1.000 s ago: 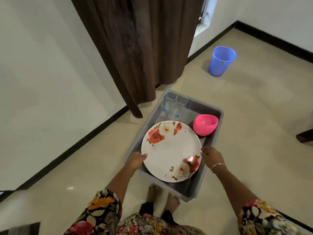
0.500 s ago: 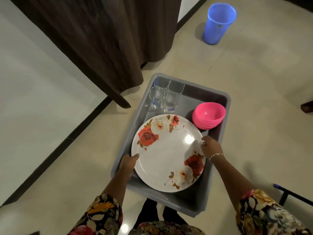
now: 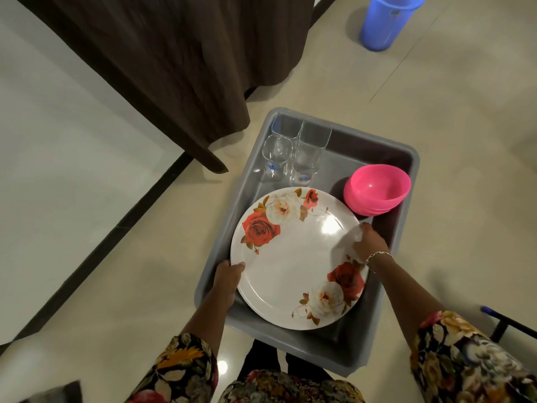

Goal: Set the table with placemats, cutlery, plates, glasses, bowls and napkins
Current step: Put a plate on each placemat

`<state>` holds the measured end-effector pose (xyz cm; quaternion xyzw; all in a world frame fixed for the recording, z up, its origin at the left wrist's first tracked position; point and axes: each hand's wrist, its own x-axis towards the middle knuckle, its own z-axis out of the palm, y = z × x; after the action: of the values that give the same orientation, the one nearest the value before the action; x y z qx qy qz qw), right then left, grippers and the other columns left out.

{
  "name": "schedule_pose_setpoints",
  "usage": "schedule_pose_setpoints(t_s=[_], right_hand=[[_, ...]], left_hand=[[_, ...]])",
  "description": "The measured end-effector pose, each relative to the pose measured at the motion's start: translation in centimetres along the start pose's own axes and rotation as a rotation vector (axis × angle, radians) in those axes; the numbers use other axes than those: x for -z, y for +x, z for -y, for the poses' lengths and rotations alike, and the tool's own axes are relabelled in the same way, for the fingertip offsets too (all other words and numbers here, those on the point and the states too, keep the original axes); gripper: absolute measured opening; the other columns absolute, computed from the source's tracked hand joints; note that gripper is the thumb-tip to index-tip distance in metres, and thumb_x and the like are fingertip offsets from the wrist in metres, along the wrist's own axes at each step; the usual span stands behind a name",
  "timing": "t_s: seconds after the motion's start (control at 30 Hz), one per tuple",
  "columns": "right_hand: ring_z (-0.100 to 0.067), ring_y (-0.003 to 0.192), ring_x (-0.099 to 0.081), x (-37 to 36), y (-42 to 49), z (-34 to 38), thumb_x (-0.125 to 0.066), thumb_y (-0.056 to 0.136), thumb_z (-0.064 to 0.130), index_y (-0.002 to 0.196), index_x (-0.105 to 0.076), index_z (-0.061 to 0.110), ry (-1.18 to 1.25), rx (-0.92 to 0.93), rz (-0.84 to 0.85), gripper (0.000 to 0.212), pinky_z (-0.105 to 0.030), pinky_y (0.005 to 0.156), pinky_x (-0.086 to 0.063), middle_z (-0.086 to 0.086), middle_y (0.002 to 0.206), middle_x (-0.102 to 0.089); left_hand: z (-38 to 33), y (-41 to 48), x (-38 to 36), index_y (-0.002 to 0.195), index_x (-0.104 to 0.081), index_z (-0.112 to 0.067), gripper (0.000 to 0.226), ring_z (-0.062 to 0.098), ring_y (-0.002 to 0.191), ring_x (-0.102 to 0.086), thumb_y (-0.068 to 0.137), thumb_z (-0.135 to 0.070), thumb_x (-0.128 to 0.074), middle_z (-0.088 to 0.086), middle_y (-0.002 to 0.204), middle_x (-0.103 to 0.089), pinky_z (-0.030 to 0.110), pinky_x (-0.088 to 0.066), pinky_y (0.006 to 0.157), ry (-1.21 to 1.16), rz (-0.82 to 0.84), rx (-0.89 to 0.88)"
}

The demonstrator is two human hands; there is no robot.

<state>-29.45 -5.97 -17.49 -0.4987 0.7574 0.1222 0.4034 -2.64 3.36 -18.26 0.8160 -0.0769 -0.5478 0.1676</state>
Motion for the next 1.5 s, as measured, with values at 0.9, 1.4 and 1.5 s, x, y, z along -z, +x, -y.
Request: schedule_pose_setpoints(t_s=[0.9,1.4,1.5], right_hand=[[-0.040,0.109,-0.053,3.2,-6.5,0.1,-0.043,0.084,-0.006,0.124,-0.050,0.004,0.082,0.027,-0.209,0.041,-0.040,0.088,-0.042,-0.024,0.118,-0.058],[-0.039,0.103,-0.057,8.8,-20.9,-1.7,-0.056,0.081,-0.001,0.115,-0.060,0.004,0.456,0.145,-0.457,0.035,-0.036,0.084,-0.044,-0.023,0.113,-0.062],[-0.038,0.100,-0.058,10.1,-24.2,-2.2,-0.056,0.081,-0.001,0.114,-0.061,0.004,0.527,0.150,-0.510,0.033,-0.035,0.081,-0.045,-0.023,0.109,-0.064]], left_hand=[[1.1,-9.3,3.4,0.096,-0.064,-0.002,0.017,0.031,0.090,-0.058,0.086,0.006,-0.053,0.012,0.098,-0.064,0.050,-0.053,0.083,-0.019,-0.133,-0.137],[-1.7,-23.0,9.4,0.071,-0.058,-0.014,0.023,0.030,0.081,-0.059,0.084,0.005,-0.055,0.009,0.080,-0.063,0.035,-0.051,0.070,-0.230,-0.072,-0.412],[-3.0,-25.8,10.6,0.074,-0.057,-0.009,0.018,0.025,0.077,-0.056,0.085,0.005,-0.055,0.007,0.078,-0.060,0.031,-0.048,0.067,-0.237,-0.045,-0.483]])
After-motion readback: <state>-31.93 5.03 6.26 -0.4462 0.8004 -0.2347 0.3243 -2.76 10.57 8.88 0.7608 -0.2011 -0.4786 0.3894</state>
